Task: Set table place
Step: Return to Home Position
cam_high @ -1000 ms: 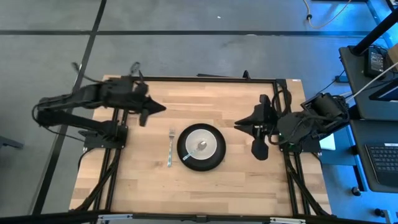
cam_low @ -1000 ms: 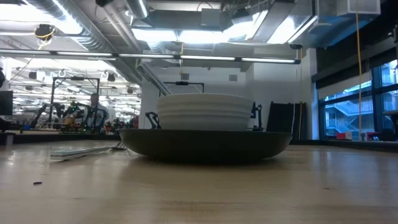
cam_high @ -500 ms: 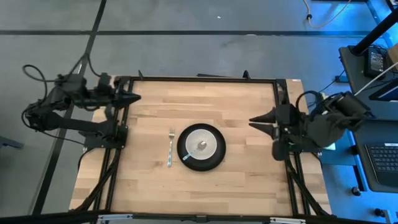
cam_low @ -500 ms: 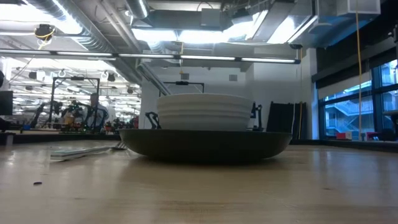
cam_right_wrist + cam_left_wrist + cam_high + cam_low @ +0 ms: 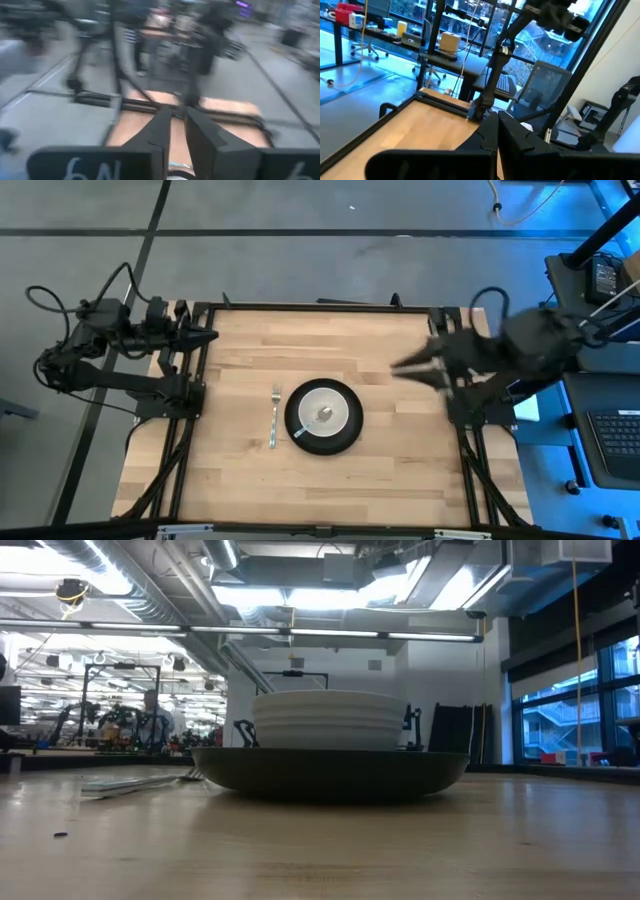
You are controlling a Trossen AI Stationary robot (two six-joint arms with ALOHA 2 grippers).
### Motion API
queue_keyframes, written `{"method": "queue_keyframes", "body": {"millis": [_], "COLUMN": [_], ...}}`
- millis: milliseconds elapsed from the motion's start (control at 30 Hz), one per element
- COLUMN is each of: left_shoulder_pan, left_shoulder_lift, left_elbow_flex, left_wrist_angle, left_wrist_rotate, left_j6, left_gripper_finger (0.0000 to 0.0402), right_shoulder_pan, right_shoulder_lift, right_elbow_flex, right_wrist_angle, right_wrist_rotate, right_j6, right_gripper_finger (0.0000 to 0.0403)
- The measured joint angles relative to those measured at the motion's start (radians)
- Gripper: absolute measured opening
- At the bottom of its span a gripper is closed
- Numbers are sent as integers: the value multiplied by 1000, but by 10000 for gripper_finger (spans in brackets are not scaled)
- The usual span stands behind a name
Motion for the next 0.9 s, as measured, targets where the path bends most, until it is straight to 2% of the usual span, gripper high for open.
{"method": "queue_keyframes", "body": {"millis": [100, 267, 433, 633, 900], "left_shoulder_pan": [0, 0, 0, 0, 1], "left_shoulder_lift": [0, -11, -57, -101, -118], "left_elbow_flex": [0, -1, -1, -1, -53], "left_wrist_angle": [0, 6, 7, -61, -118], "left_wrist_rotate": [0, 0, 0, -1, -131], "left_j6": [-6, -34, -28, -6, -19], "left_gripper_finger": [0, 0, 0, 0, 0], "right_shoulder_pan": [-94, -252, -367, -404, -406], "right_shoulder_lift": [3, -22, -119, -293, -536], "right_elbow_flex": [-46, -134, -274, -600, -1053], "right_wrist_angle": [11, 96, 194, 402, 766], "right_wrist_rotate": [-24, -197, -328, -352, -352], "right_j6": [2, -31, -20, 55, 116], "right_gripper_finger": [58, 58, 58, 58, 58]}}
